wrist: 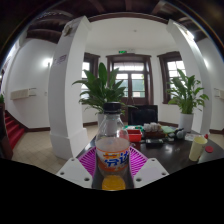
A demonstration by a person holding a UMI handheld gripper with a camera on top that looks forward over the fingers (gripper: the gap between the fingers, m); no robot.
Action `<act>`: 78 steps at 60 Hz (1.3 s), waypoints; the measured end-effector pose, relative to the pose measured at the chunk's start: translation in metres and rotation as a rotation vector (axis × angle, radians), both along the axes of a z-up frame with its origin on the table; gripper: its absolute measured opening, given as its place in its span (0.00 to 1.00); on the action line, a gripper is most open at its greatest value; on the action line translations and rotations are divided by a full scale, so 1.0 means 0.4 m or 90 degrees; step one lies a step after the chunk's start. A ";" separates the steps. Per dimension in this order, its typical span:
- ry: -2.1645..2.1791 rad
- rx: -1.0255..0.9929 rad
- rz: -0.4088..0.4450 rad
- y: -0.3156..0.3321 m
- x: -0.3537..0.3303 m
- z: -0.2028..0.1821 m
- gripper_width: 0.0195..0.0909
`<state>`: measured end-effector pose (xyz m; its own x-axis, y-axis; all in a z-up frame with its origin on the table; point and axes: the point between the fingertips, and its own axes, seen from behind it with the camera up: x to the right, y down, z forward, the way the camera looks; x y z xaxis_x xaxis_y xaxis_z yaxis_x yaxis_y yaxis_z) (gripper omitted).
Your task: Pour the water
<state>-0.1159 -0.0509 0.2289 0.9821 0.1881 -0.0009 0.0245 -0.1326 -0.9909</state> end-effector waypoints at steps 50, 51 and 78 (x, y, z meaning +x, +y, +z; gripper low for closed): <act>0.637 -0.129 -0.145 0.133 0.452 0.045 0.24; 0.661 -0.127 -0.149 0.136 0.452 0.045 0.24; 1.261 -0.051 -0.197 0.111 0.649 0.231 0.24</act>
<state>0.1436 -0.0066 0.3212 -0.3965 -0.0105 -0.9180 -0.9172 0.0460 0.3957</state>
